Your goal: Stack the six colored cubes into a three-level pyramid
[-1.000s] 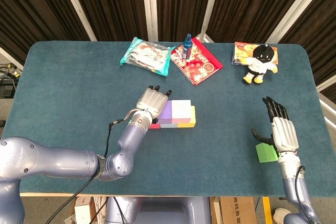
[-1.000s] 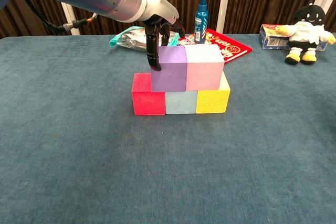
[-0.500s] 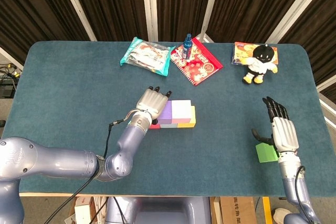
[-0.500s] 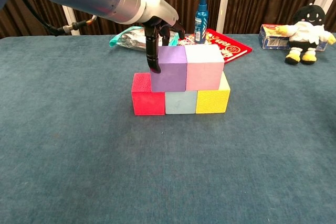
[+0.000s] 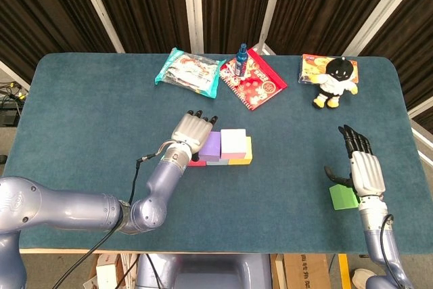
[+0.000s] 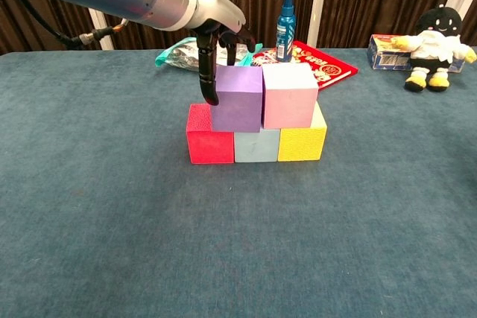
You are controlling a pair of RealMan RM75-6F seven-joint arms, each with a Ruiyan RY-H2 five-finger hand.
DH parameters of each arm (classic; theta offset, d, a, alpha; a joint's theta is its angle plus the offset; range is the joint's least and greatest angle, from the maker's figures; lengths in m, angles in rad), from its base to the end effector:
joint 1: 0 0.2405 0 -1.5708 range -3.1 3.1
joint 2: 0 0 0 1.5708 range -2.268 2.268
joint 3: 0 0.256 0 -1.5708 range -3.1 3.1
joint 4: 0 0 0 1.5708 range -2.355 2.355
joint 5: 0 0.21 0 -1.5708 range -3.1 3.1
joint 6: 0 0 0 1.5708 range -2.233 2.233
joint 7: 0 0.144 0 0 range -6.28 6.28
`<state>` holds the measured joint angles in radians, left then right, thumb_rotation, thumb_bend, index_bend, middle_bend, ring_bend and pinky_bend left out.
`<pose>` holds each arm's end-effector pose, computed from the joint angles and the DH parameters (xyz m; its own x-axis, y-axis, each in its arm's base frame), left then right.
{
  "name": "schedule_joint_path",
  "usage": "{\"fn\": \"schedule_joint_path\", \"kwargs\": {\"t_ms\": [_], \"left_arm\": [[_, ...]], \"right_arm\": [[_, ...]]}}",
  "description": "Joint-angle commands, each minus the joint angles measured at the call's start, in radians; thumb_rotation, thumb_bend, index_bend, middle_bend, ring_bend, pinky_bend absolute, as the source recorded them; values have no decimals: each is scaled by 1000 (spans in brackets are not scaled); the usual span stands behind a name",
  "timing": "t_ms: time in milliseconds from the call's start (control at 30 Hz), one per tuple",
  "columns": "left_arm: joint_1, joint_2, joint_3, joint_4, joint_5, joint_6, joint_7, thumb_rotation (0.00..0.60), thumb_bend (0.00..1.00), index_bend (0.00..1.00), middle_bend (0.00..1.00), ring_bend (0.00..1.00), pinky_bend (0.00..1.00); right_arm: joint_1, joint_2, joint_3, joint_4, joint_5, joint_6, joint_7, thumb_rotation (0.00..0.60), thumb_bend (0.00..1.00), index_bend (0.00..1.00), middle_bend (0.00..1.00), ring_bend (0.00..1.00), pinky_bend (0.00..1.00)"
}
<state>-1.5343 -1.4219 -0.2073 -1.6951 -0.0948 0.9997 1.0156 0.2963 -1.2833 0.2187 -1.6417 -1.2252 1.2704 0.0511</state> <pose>0.0367 0.3818 -0.0023 0.7077 0.3554 0.6106 0.7061 -0.3836 -0.5951 -0.2679 -0.2718 0.1092 0.0816 -0.0277 0.9963 -0.9962 0.0296 0.0825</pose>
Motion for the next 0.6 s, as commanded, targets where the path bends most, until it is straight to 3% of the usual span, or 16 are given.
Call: {"fn": "schedule_joint_path", "kwargs": {"t_ms": [33, 600], "left_arm": [[8, 8, 2, -10, 9, 7, -6, 600, 168, 0, 174, 76, 135], [41, 27, -17, -54, 54, 15, -60, 600, 168, 0, 166, 76, 135]], "right_arm": [[0, 0, 0, -1, 0, 0, 0, 600, 328, 0, 0, 0, 0], [-3, 3, -2, -8, -8, 4, 2, 600, 329, 0, 0, 0, 0]]}}
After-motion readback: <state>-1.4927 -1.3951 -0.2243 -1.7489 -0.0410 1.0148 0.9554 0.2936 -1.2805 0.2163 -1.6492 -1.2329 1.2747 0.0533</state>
